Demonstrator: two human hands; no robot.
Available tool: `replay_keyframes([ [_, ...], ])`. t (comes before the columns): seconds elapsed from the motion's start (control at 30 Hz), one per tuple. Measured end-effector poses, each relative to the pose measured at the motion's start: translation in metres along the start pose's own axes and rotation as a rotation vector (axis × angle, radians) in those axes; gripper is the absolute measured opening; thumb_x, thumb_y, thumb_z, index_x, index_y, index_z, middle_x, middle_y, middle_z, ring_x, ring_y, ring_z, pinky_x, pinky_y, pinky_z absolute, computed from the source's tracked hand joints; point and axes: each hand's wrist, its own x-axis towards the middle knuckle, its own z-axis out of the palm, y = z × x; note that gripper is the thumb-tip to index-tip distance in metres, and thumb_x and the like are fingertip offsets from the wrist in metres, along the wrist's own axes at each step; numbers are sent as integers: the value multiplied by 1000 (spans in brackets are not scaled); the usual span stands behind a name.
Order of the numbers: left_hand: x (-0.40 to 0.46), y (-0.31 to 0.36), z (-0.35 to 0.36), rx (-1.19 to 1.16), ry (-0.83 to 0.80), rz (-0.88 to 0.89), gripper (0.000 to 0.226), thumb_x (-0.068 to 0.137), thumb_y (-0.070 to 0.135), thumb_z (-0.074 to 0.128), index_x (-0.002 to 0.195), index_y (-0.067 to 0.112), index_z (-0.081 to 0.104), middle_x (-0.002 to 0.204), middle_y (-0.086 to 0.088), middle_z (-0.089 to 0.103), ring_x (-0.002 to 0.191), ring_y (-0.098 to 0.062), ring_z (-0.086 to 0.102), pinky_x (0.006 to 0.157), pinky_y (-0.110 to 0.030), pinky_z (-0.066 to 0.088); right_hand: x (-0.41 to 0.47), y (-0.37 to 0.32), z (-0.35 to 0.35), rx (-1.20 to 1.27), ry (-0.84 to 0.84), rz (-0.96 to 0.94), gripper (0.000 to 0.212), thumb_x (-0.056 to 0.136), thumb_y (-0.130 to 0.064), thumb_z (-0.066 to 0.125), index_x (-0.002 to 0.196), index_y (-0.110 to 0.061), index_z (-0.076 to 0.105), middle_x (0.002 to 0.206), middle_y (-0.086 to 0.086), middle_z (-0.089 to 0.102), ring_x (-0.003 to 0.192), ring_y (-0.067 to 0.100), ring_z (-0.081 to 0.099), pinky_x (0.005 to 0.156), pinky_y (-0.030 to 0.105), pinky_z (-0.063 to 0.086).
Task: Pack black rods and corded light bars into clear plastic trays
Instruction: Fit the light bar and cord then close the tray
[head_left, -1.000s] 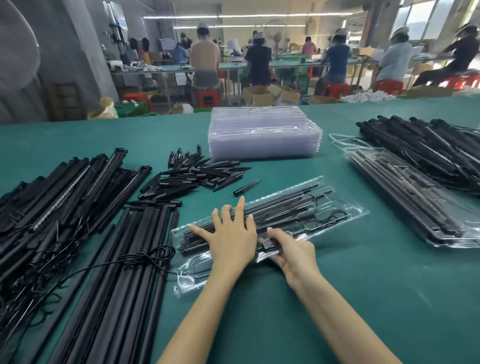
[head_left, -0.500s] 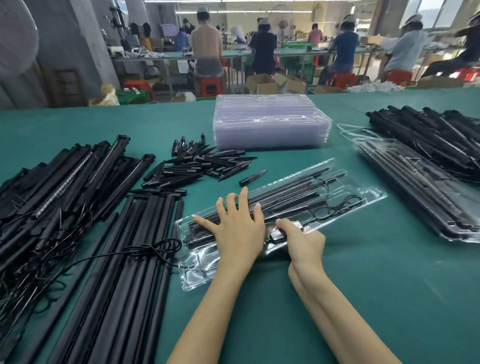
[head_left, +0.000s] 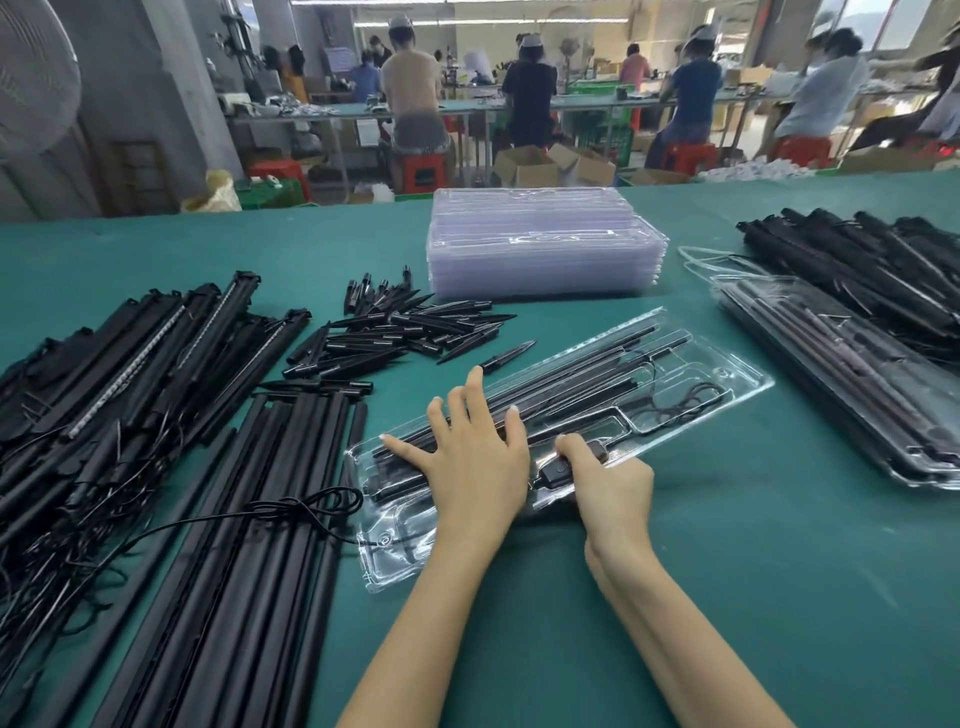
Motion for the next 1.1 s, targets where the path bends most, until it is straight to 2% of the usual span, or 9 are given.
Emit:
replay_keyframes([
  [0.17,0,0,3,-14,5,0,54,99,44,26,148,27,14,147,9,30,141,-18,15,104,-71,-7,4,4,4,-47,85,-61,44,67,-10,70,56,-15,27,46,-9,20,52,13,16,39,21,16],
  [0.37,2,0,5,11,11,-2,53,99,43,27,148,25,16,146,6,31,141,-19,16,103,-72,-7,5,3,4,-31,52,-53,50,68,-5,69,50,-19,24,38,-15,20,44,9,14,36,18,16],
  [0.5,2,0,5,29,25,-12,53,99,43,27,147,25,16,146,5,31,140,-20,17,103,-73,-4,11,1,-4,11,-88,38,28,68,-12,75,65,-12,47,59,3,35,61,18,26,51,26,23],
  [0.6,1,0,4,21,21,-19,52,99,44,28,147,25,17,147,4,31,141,-20,16,104,-73,-3,12,0,-5,116,-153,113,29,68,-12,77,80,-12,50,75,7,41,70,21,34,63,35,29],
  [0.73,4,1,0,-29,-52,-21,51,98,44,29,146,27,18,146,6,32,139,-19,18,104,-70,-2,12,1,-3,157,-94,85,21,70,-3,74,78,-9,56,72,7,44,67,19,37,60,30,31],
  [0.87,23,-19,-13,39,-178,46,44,97,51,30,137,34,39,134,5,48,125,-18,35,101,-48,19,18,-4,-5,186,-104,128,24,58,-5,73,79,-2,62,75,16,47,74,22,44,73,35,38],
  [0.97,30,-32,-24,96,-246,19,60,89,69,31,130,29,49,128,1,53,121,-20,44,101,-43,28,28,-6,-9,178,-131,153,14,63,-4,75,73,-3,65,73,19,56,73,26,51,77,41,42],
  [1.03,31,-36,-31,-30,-325,-28,62,85,73,36,126,28,50,122,-1,57,113,-21,50,97,-40,38,37,-11,-13,171,-136,155,16,67,-2,76,78,-2,64,75,17,55,74,26,51,75,41,41],
  [1.1,33,-37,-40,-218,-424,-59,57,81,72,47,118,29,52,113,0,61,102,-17,55,84,-33,44,48,-19,-18,141,-155,138,13,69,-1,76,76,0,64,71,16,55,69,25,52,72,39,42],
])
